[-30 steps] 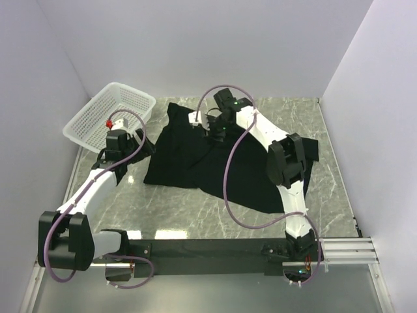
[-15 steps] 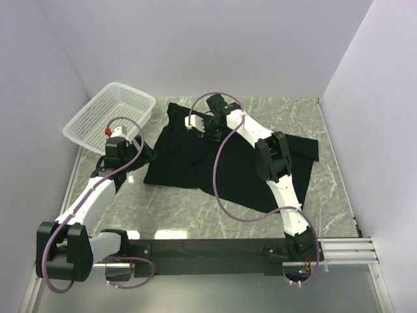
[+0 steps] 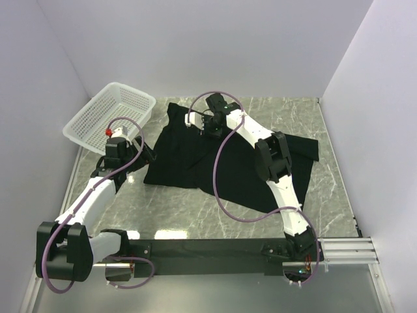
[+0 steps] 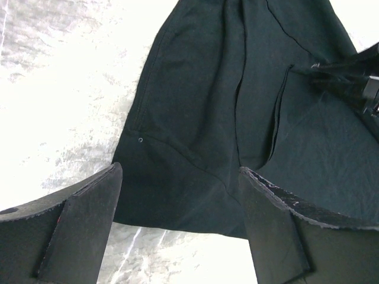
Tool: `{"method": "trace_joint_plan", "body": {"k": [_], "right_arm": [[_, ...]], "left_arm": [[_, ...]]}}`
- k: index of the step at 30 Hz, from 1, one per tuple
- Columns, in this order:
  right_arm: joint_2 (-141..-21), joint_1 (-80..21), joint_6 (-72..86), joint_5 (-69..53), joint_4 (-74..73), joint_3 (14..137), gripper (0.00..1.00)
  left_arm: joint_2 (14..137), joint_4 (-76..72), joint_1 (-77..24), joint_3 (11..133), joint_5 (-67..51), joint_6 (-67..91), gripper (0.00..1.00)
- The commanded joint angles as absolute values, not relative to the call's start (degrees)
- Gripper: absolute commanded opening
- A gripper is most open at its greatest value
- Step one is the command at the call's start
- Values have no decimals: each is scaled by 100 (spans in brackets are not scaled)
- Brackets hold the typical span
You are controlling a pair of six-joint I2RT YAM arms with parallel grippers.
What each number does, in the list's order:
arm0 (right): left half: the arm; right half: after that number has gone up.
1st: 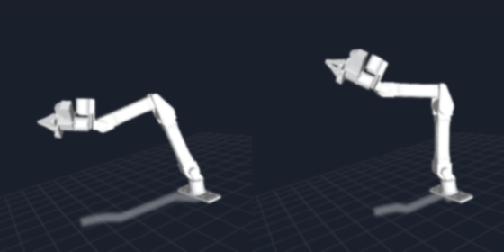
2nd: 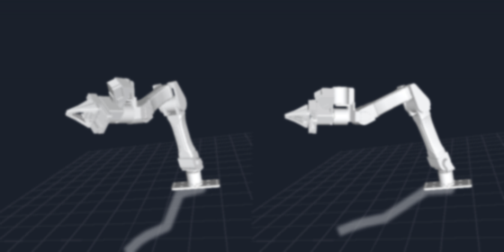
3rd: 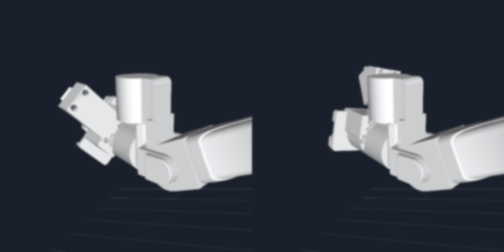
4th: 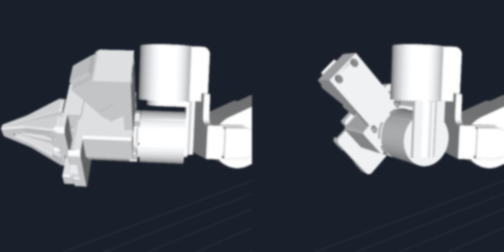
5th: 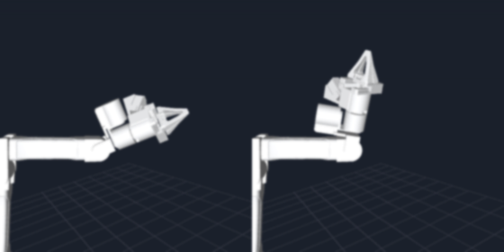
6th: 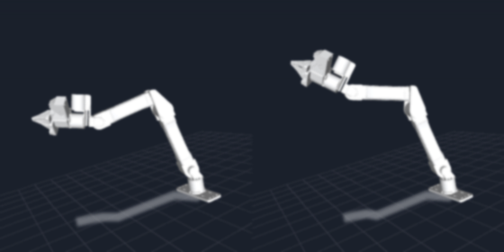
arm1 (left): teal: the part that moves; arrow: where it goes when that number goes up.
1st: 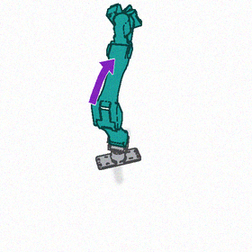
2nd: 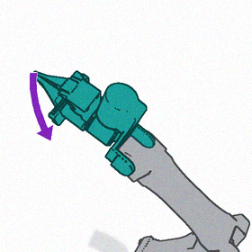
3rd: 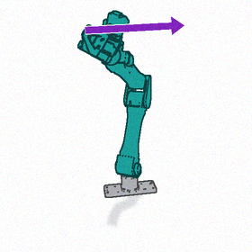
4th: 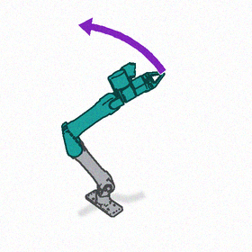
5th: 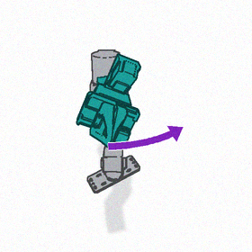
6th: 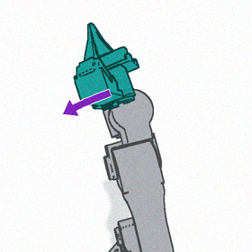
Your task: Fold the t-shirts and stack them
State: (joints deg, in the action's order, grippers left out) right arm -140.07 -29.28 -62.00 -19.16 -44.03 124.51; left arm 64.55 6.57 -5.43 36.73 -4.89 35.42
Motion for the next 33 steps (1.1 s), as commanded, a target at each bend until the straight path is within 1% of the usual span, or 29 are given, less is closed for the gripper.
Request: {"method": "trace_joint_plan", "body": {"k": [1,3,4,6,7,14,16,20,21,23,24,26,27,30,33], "right_arm": [[-14115,-2971,-6038,-1819,-4263,12648,27],[-14028,-2971,-6021,-1924,-4176,12507,18],[-13853,-2953,-5994,-1977,-4088,12420,10],[-13563,-2883,-5846,-2161,-3712,11937,4],[-13231,-2848,-5801,-2414,-3587,11753,1],[-11700,-2488,-5932,-3575,-2839,9742,0],[-11305,-2426,-6090,-3717,-2664,9188,0],[-11048,-2408,-6389,-3700,-2777,8685,0],[-11013,-2400,-6555,-3639,-2777,8562,1],[-10881,-2408,-6810,-3534,-2856,8254,10],[-10837,-2417,-7055,-3446,-2909,8157,30],[-10846,-2417,-7232,-3314,-2996,8016,40],[-10837,-2400,-7242,-3261,-3067,7990,47],[-10697,-2277,-7216,-3584,-3278,8024,50],[-10609,-2128,-6962,-3849,-3444,8173,50]], "left_arm": [[6319,571,-527,3639,-624,3630,85],[6328,580,-527,3647,-642,3639,84],[6346,580,-527,3647,-650,3639,84],[6337,589,-527,3656,-642,3630,84],[6346,589,-527,3656,-650,3630,84],[6451,527,-527,3726,-765,3604,84],[6495,501,-527,3762,-817,3604,84],[6600,466,-519,3832,-923,3586,84],[6609,457,-527,3858,-958,3577,84],[6688,457,-527,3885,-1046,3560,84],[6741,457,-527,3893,-1107,3542,84],[6811,404,-527,3937,-1335,3525,84],[6899,396,-519,3955,-1423,3507,84],[7092,299,-527,4051,-1932,3419,83],[7390,158,-545,4209,-2582,3419,81]]}}
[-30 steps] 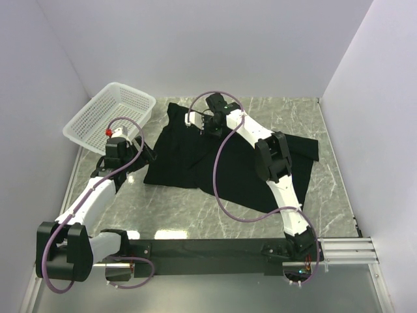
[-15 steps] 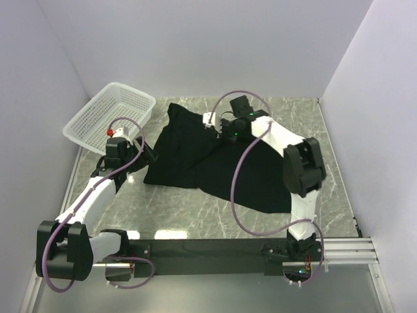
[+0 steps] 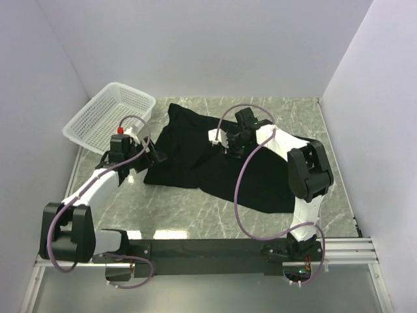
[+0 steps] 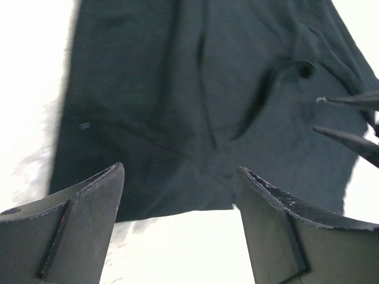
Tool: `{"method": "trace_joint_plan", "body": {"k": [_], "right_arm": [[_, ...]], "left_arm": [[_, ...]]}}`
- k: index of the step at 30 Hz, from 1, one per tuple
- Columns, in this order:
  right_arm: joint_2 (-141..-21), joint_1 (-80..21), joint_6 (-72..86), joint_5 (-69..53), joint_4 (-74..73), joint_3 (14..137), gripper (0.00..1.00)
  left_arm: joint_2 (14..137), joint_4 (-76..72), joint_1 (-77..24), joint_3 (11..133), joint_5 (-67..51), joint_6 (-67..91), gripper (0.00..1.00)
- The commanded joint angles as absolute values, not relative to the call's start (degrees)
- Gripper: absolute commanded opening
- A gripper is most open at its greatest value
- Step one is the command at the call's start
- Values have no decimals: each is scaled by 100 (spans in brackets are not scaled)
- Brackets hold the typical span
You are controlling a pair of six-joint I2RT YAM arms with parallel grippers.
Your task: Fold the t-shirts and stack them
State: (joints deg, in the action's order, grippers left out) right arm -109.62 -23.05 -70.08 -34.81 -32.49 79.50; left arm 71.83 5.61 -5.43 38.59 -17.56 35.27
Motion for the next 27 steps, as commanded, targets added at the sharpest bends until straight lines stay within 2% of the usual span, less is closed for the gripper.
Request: {"method": "trace_joint_plan", "body": {"k": [1,5,10,14,27], "right_arm": [[-10626,-2110,-6839,-4006,-3463,8287,50],[-10836,-2127,-5639,-4245,-3235,8621,50],[-11496,-2276,-4896,-4122,-3419,9395,52],[-11461,-2355,-4773,-3658,-3130,9238,53],[-12040,-2689,-4676,-2497,-3129,9782,53]], "left_arm": [[7479,132,-571,4262,-2680,3410,81],[8006,219,-1070,4761,-2769,3183,80],[8604,360,-1468,5150,-2461,3120,78],[8508,159,-1494,4993,-2294,3287,78],[7876,307,-1485,4658,-1696,3340,79]]}}
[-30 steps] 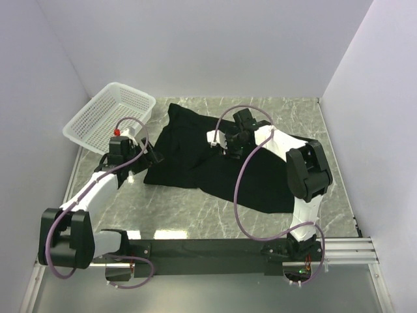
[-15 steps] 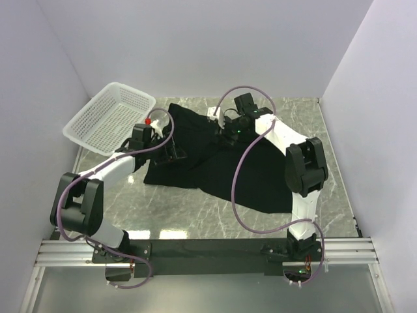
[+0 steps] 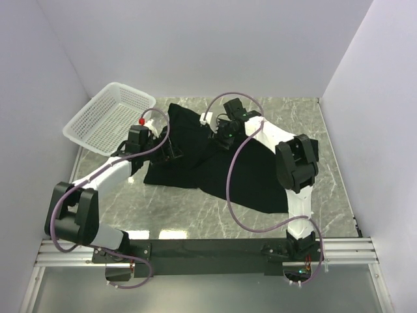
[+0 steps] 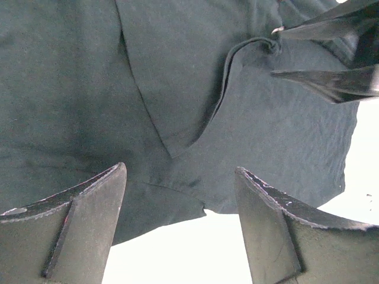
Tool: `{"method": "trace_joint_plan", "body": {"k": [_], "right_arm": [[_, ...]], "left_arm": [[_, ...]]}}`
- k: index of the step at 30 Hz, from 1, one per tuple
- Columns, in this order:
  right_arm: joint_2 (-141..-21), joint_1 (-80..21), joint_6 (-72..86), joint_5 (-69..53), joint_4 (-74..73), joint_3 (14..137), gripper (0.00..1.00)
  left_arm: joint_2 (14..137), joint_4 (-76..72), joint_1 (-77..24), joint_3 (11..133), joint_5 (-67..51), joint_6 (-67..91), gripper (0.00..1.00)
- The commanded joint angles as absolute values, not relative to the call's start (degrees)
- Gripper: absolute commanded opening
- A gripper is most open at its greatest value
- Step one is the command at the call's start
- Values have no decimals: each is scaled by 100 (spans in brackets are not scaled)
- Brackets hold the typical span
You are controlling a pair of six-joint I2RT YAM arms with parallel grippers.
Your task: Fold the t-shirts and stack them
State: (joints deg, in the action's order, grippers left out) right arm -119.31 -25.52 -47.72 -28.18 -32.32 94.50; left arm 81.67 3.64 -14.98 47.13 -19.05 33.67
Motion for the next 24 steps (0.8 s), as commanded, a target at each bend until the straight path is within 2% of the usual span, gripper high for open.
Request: {"method": "trace_joint_plan", "body": {"k": [1,4,6,7,8,11,12,20,24], "right_arm": [[-12058,-2707,-4650,-2418,-3112,9791,53],[-12155,-2716,-4623,-2329,-3111,9922,51],[-12199,-2725,-4649,-2347,-3199,9993,43],[-12182,-2733,-4745,-2381,-3208,9958,38],[-12086,-2733,-4807,-2417,-3165,9819,27],[-11788,-2716,-5114,-2540,-3024,9502,3],[-11717,-2716,-5211,-2627,-3023,9292,1],[-10855,-2523,-6767,-3032,-3024,8148,0],[-10837,-2522,-7013,-2822,-3050,8016,13]], "left_arm": [[7849,316,-1485,4650,-1670,3331,79],[7752,387,-1477,4562,-1635,3331,79],[7691,404,-1477,4527,-1600,3331,79],[7682,430,-1477,4483,-1600,3331,79],[7638,448,-1468,4465,-1591,3322,79],[7576,510,-1450,4403,-1564,3287,79],[7541,545,-1441,4395,-1556,3278,79],[7207,922,-1222,4254,-1415,3050,80],[7058,1019,-1134,4210,-1424,3006,80]]}}
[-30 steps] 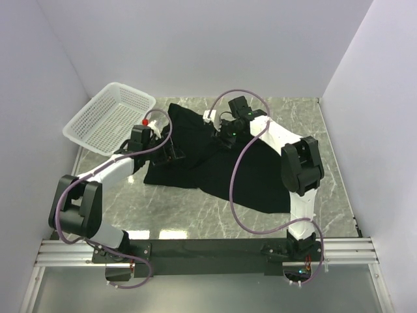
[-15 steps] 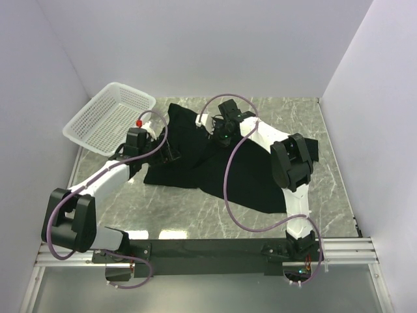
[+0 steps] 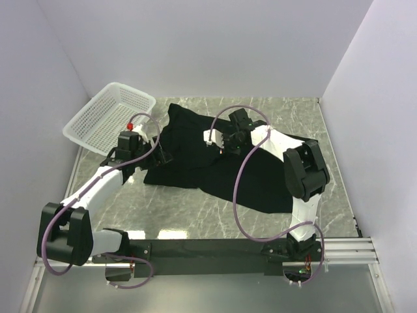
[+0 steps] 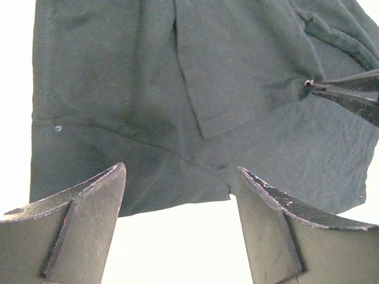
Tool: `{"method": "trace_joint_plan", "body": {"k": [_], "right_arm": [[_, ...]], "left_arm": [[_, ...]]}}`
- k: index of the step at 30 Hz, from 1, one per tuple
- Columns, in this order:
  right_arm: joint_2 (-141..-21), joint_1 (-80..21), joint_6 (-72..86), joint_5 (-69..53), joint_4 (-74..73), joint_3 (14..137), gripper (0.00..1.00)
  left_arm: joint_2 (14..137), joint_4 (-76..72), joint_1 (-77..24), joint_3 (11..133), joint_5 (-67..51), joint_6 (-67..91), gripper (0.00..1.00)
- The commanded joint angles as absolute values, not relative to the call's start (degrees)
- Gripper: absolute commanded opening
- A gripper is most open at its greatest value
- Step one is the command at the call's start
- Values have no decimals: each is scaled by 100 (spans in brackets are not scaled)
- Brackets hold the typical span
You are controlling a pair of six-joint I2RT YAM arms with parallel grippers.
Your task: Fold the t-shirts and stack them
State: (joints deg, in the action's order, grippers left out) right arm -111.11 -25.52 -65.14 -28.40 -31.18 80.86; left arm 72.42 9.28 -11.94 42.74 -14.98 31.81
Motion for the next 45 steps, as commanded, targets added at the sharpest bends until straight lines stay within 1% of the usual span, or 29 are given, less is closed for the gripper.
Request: {"method": "trace_joint_plan", "body": {"k": [1,3,6,13,15,19,22,23,24,27,29,33,39,45], "right_arm": [[-10828,-2522,-7101,-2717,-3041,7963,22],[-10828,-2514,-7172,-2541,-2997,7910,31],[-10776,-2400,-7365,-2470,-3164,7893,38],[-10223,-1759,-7322,-3269,-4103,8121,43],[-9994,-1513,-7173,-3505,-4315,8104,43],[-9529,-1047,-5724,-3875,-4105,7849,43],[-9143,-765,-4897,-4007,-3850,7419,43],[-9028,-730,-4704,-3964,-3615,7113,43],[-8922,-608,-4293,-3912,-3456,6962,43],[-8605,-335,-3589,-3797,-3094,6557,43],[-8464,-27,-3428,-3920,-3050,6382,42],[-8201,526,-3392,-3841,-2988,6048,41],[-8025,1081,-3358,-3823,-2944,5775,41],[-8077,1415,-3366,-3657,-2927,5766,41]], "left_arm": [[7023,1054,-1116,4201,-1424,2988,80],[6996,1081,-1099,4184,-1424,2971,80],[7005,1099,-1081,4175,-1494,2953,80],[7285,740,-1081,4429,-1950,3041,79],[7531,651,-1081,4570,-2091,3076,79],[8120,353,-1125,5097,-2250,3408,78],[8752,386,-1247,5615,-2172,3638,73],[9093,456,-1292,5764,-2084,3673,71],[9262,509,-1318,6079,-2005,3709,67],[9895,764,-1424,6729,-1583,3788,63],[10326,887,-1433,7056,-1398,3788,59],[10897,1247,-1433,8030,-618,3648,56],[11864,1731,-1433,9261,-229,3358,53],[12383,1898,-1433,9869,-114,3173,48]]}}
